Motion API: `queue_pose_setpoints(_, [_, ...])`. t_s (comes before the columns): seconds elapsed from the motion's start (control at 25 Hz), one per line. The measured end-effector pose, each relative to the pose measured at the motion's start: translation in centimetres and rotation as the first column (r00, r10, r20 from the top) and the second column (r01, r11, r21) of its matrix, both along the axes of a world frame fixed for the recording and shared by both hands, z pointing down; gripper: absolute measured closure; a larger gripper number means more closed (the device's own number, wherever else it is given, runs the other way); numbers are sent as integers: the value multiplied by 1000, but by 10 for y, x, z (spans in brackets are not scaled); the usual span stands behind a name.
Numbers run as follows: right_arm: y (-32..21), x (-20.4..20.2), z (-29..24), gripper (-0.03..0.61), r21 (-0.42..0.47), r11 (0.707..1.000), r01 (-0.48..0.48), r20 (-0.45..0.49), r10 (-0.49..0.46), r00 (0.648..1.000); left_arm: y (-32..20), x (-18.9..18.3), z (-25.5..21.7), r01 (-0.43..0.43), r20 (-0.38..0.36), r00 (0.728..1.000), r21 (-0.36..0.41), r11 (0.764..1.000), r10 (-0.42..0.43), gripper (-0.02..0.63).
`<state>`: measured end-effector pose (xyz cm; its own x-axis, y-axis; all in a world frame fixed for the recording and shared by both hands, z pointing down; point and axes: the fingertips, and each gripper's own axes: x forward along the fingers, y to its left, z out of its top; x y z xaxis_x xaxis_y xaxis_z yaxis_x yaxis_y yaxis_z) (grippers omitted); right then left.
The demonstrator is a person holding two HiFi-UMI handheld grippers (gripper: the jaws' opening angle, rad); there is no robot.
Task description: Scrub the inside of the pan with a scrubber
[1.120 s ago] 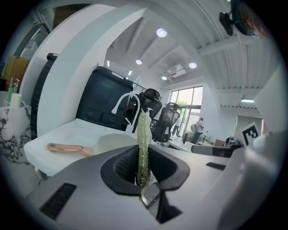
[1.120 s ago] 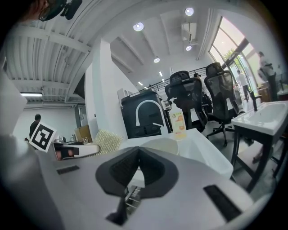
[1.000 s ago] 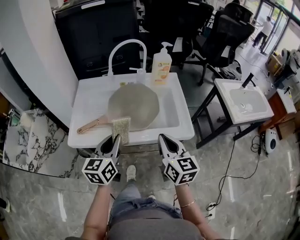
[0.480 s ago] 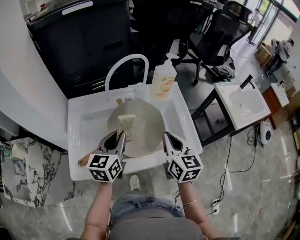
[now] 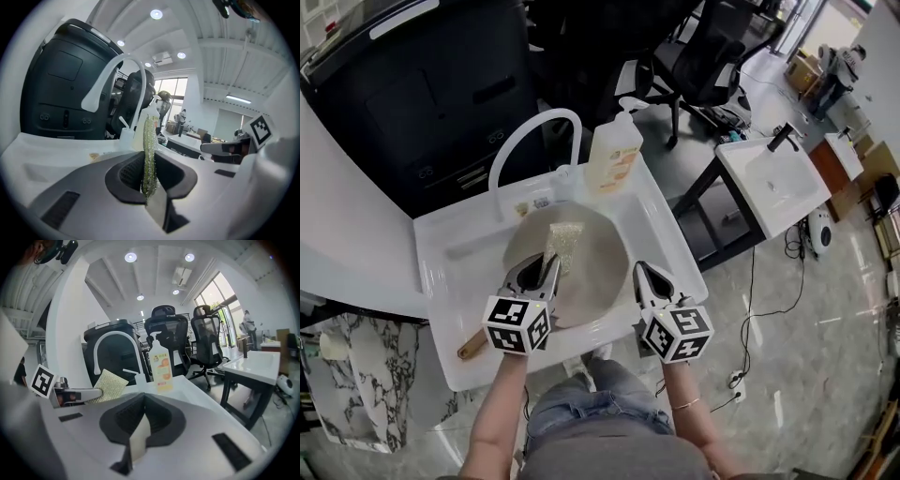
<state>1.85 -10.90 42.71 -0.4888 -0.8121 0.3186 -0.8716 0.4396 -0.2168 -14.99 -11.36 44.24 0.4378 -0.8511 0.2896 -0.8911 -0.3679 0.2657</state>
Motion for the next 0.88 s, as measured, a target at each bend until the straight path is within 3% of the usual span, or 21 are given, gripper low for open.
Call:
queue_pose_setpoints(0.2, [-9, 14, 14, 568, -37, 998, -54, 3, 55, 999, -12, 27, 18, -107, 3, 994, -57, 993, 108, 551])
queue_pose_setpoints(0.56, [-26, 36, 32, 568, -97, 990, -107, 19, 109, 994, -33, 67, 54, -273, -38, 962, -159, 949, 270, 552])
queue_pose_setpoints(0.76, [-38, 45, 39, 568, -118, 985, -127, 29, 131, 991, -41, 79, 84, -318, -67, 948, -238, 918, 311, 552])
queue_pose_setpoints(0.88, [-46, 47, 43, 568, -128, 983, -128, 28, 133, 991, -50, 79, 104, -301, -76, 953, -272, 914, 292, 554])
